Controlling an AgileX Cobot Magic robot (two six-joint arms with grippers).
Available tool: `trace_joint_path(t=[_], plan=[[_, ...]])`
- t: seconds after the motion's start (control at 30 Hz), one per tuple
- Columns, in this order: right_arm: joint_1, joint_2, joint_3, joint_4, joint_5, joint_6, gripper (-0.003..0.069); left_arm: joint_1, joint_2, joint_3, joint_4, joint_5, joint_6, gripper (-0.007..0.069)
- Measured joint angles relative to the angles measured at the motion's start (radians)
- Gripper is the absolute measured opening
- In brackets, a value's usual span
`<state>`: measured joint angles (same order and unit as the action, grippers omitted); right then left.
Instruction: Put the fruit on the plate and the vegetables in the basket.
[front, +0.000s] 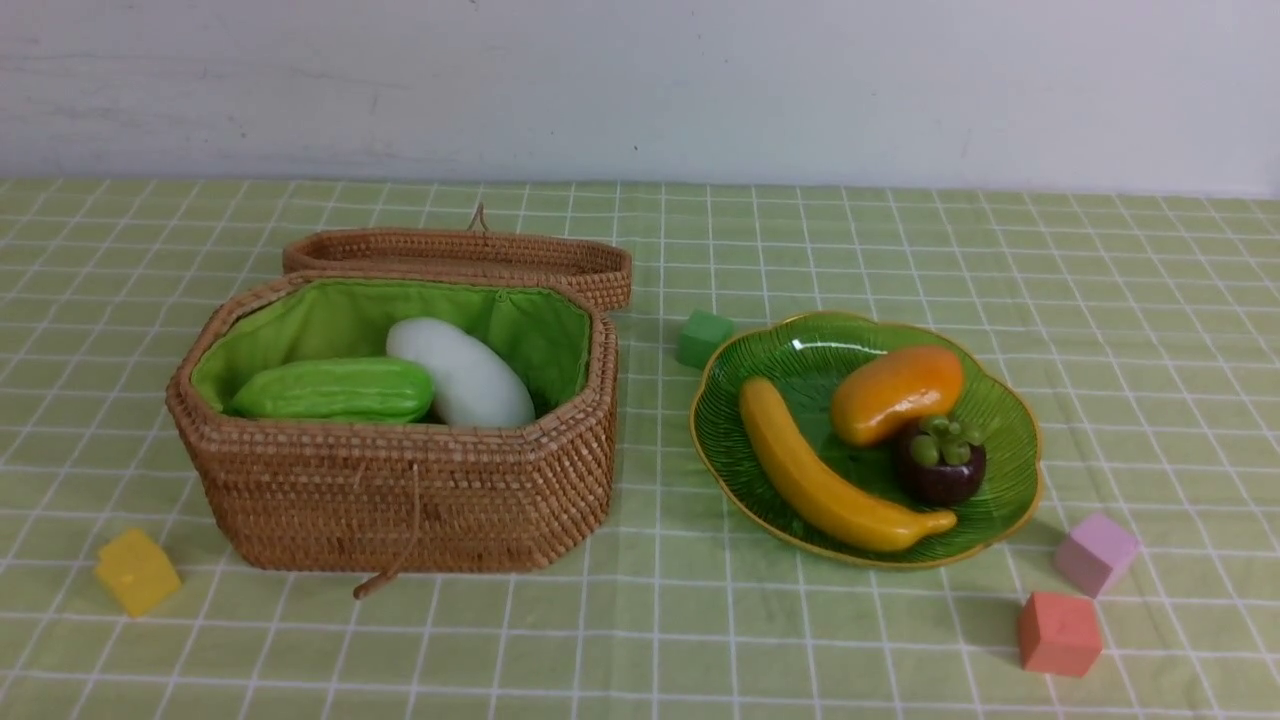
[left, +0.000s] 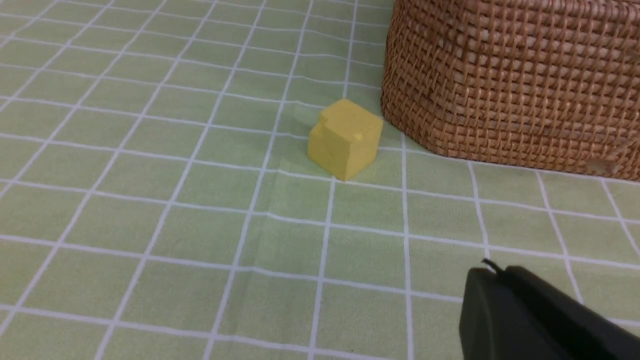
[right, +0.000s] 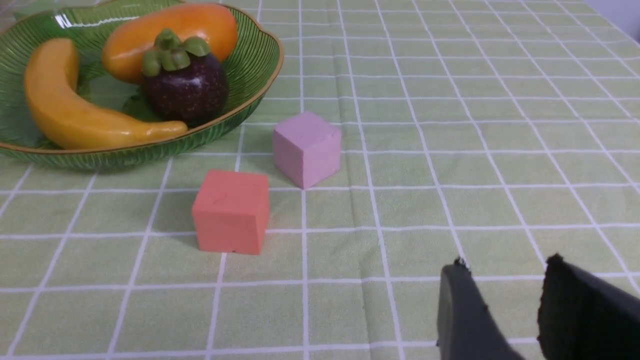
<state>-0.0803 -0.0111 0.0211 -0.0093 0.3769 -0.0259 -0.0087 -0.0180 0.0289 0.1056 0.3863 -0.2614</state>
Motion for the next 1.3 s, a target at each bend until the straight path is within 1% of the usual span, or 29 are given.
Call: trace_joint_path(t=[0.8, 1.3], plan=[[0.0, 0.0, 0.0, 0.0, 0.0, 0.0, 0.024, 0.0, 0.0, 0.0, -0.002, -0.002, 0.0, 0.0039], [0.0, 0.0, 0.0, 0.0, 0.0, 0.0, 0.024, 0.0, 0.0, 0.0, -0.002, -0.002, 0.0, 0.0039]])
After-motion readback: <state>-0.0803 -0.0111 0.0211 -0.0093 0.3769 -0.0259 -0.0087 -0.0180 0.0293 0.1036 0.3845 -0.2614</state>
